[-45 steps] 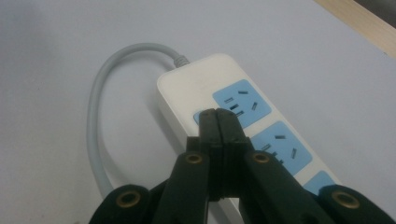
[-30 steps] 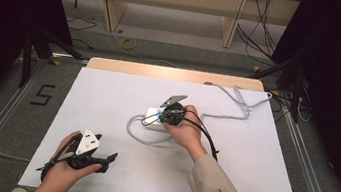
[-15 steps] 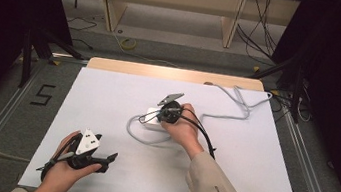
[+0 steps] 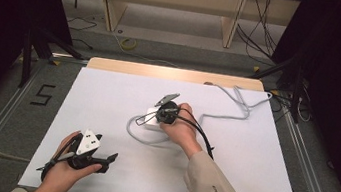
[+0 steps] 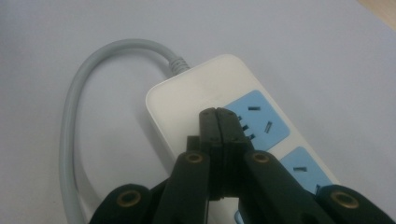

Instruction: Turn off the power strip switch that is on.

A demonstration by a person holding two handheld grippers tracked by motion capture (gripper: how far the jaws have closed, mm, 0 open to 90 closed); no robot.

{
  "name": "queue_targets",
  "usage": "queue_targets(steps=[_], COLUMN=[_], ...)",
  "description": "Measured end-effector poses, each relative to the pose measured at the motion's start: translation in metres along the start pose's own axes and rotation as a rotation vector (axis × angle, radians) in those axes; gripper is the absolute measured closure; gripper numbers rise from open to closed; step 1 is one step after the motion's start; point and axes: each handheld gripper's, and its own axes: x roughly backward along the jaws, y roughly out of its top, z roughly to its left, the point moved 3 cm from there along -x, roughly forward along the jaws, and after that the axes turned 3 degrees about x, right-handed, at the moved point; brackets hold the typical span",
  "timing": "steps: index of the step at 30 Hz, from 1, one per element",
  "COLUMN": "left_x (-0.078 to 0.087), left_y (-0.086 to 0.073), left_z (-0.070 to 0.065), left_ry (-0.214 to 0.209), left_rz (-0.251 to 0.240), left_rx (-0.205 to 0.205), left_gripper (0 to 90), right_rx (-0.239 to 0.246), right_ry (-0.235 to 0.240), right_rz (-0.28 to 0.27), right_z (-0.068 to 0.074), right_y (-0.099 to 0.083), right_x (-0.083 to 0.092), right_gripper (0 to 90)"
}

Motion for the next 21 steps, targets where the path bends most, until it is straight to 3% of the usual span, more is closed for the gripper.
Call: queue_targets(steps=[13, 21], left_x=[0.0, -0.0001], left_y=[0.0001, 0.0], left_z=[-0.0002, -0.0004], left_ry=[0.001, 0.001], left_rz=[0.002, 0.003], left_rx=[-0.002, -0.004], left_gripper=[19.2, 19.2], right_rx=[0.034, 0.025], right_ry=[-0.012, -0.01], right_rz=[0.021, 0.027], right_z=[0.0017, 0.0014], right_y=[0.0034, 0.0035], right_x=[-0.0012, -0.0012], right_gripper=[90.0, 90.0])
